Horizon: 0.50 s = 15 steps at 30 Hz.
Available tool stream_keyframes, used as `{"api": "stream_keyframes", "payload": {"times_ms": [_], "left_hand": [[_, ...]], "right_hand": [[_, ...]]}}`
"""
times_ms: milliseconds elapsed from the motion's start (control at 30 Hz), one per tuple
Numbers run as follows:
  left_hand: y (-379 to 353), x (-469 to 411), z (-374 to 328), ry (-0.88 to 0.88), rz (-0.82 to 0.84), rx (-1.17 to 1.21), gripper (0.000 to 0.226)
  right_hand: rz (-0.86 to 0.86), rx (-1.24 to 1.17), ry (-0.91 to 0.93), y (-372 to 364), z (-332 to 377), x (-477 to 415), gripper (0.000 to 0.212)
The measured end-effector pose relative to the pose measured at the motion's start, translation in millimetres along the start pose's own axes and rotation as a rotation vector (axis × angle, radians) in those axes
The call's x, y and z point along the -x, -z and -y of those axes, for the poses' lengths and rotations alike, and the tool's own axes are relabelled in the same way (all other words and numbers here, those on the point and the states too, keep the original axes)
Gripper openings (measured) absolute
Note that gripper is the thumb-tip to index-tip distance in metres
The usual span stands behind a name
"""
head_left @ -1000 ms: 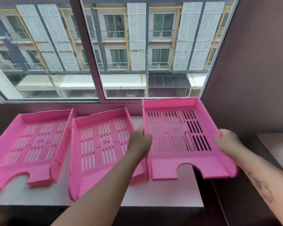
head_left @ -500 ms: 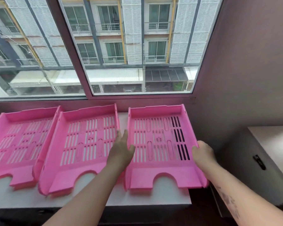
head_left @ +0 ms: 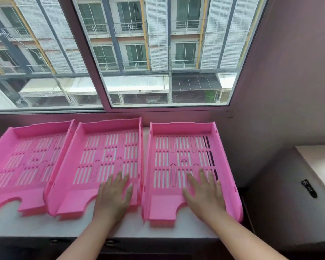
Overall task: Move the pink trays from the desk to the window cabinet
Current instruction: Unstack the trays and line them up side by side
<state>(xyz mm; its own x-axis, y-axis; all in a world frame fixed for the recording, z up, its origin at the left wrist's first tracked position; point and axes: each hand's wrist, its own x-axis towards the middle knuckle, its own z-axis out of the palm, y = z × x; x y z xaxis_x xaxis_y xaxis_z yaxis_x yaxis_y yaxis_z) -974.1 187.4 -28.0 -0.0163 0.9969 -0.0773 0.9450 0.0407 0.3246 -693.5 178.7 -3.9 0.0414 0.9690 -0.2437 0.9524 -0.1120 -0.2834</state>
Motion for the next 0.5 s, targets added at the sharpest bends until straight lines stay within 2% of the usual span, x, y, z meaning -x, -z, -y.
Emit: {"api": "stream_keyframes", "payload": {"times_ms": [100, 500], "left_hand": [[-2.8, 2.2, 9.4, -0.025, 0.009, -0.075, 0.071], [5.0, -4.8, 30.8, -0.053, 0.011, -0.092, 0.068]], "right_hand": [[0.029, 0.054, 0.001, -10.1, 1.8, -6.2, 0.068], [0.012, 0.1, 0.012, -14.5, 27.5, -24.9, 0.069]]}}
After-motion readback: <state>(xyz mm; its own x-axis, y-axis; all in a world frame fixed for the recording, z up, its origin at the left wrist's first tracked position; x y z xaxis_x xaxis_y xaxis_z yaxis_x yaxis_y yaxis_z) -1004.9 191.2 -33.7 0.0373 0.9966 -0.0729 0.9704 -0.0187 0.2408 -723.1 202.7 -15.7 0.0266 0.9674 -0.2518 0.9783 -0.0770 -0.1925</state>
